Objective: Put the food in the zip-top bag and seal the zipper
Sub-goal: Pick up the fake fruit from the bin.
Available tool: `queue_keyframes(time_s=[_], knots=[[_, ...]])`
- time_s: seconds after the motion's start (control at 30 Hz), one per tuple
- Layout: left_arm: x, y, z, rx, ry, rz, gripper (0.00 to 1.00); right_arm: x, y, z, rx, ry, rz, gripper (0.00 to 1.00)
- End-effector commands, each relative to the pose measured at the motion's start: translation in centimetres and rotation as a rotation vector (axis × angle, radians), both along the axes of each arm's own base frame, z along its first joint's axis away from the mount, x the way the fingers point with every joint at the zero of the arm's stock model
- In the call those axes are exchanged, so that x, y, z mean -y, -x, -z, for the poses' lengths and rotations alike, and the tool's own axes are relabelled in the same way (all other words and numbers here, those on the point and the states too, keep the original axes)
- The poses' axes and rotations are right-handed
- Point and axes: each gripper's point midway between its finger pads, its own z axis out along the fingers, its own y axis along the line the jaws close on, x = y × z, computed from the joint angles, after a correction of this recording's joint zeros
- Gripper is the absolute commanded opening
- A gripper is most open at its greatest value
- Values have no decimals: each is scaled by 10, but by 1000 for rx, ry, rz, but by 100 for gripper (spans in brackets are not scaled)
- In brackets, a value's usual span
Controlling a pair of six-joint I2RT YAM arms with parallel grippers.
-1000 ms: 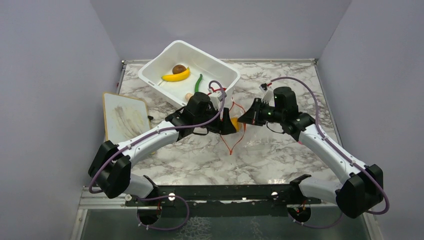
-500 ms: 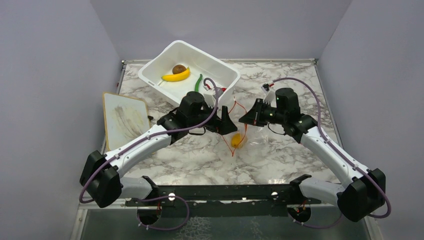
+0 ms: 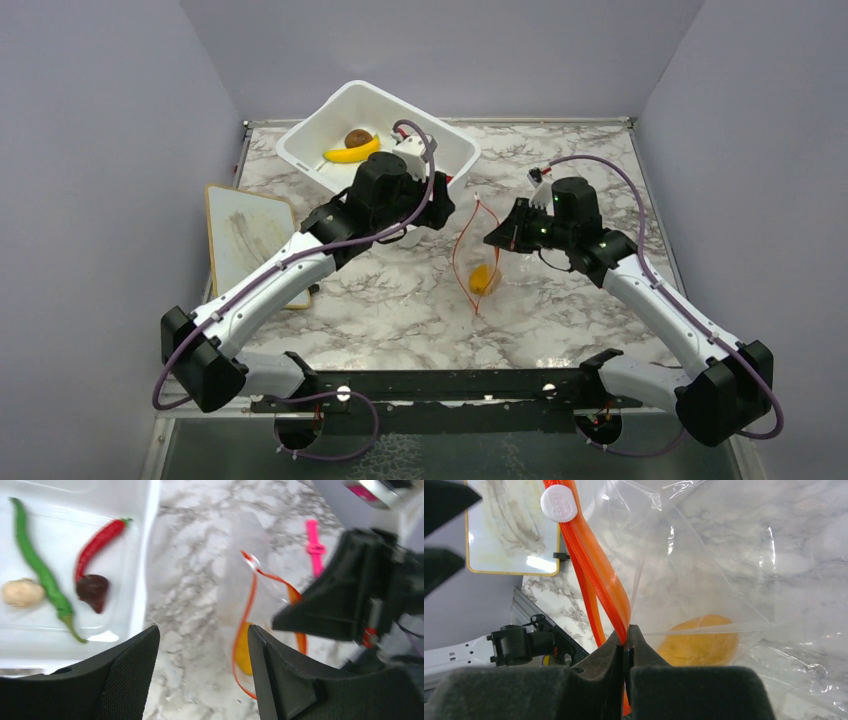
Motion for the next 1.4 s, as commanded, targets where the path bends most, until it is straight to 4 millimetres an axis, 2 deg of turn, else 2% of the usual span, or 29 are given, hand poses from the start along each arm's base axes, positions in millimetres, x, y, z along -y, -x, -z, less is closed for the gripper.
queue_keyframes(time_s=[0.0,0.17,0.23,0.27,0.33,0.53,0.63,0.67,0.73,0.87,1.07,1.37], knots=[[-44,-55,22,93,-316,-196,67,5,-3,-13,67,29,0,1],[-73,-108,33,79,-422,-292,65,8,1,-23,112,27,-1,1],[-84,-127,40,60,-439,-304,68,10,2,-25,124,28,3,1],[-87,-136,45,52,-446,-296,74,11,2,-26,130,29,3,1],[-93,-153,52,50,-482,-287,77,12,3,-26,134,33,3,1],[-114,-212,71,81,-649,-354,77,13,3,-25,140,45,-3,1],[-115,-242,87,97,-715,-320,77,15,3,-26,142,52,3,1],[-116,-254,83,112,-719,-320,76,16,3,-26,145,54,8,1],[-122,-269,93,106,-753,-319,74,17,3,-28,147,55,17,1],[-134,-289,110,108,-818,-304,70,20,4,-29,143,66,27,1],[-150,-313,137,92,-852,-273,70,24,6,-27,128,78,45,1],[-168,-332,160,56,-790,-256,70,27,4,-31,129,94,64,1]])
